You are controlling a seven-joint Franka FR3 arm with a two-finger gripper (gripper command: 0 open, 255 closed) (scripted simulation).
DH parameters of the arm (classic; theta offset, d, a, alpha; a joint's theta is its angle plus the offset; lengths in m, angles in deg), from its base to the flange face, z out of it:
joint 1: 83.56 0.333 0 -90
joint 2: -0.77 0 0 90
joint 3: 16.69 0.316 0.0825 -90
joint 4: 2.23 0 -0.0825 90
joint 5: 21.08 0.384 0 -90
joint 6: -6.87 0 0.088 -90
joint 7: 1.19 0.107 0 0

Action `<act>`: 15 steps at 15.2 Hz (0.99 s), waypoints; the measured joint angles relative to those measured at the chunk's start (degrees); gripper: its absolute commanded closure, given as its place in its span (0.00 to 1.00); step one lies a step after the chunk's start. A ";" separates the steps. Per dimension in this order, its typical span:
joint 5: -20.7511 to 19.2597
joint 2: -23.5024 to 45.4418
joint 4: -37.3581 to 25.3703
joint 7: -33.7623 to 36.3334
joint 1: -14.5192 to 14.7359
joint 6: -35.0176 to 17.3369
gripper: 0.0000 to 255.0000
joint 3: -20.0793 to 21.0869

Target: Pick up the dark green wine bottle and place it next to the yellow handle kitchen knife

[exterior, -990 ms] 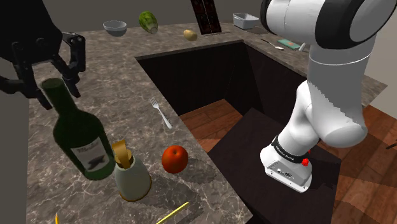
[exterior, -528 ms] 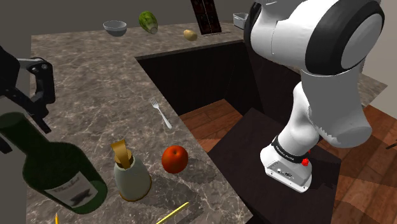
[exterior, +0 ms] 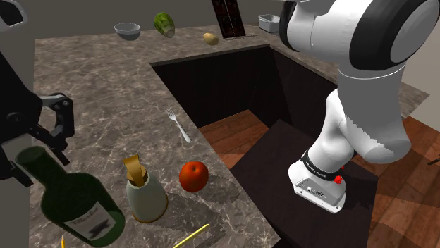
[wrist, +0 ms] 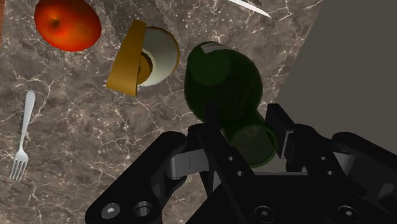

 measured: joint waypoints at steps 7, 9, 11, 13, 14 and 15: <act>0.53 -1.77 8.47 -0.29 -1.34 -6.63 1.00 0.07; 0.55 -1.82 10.18 -0.33 -1.53 -8.27 1.00 0.04; 0.63 -2.07 11.72 -0.44 -1.79 -9.54 1.00 0.03; 0.60 -1.98 11.84 -0.44 -1.77 -9.76 1.00 0.01; 0.60 -1.98 11.90 -0.43 -1.78 -9.82 1.00 0.01; 0.60 -1.98 11.91 -0.43 -1.77 -9.85 1.00 0.01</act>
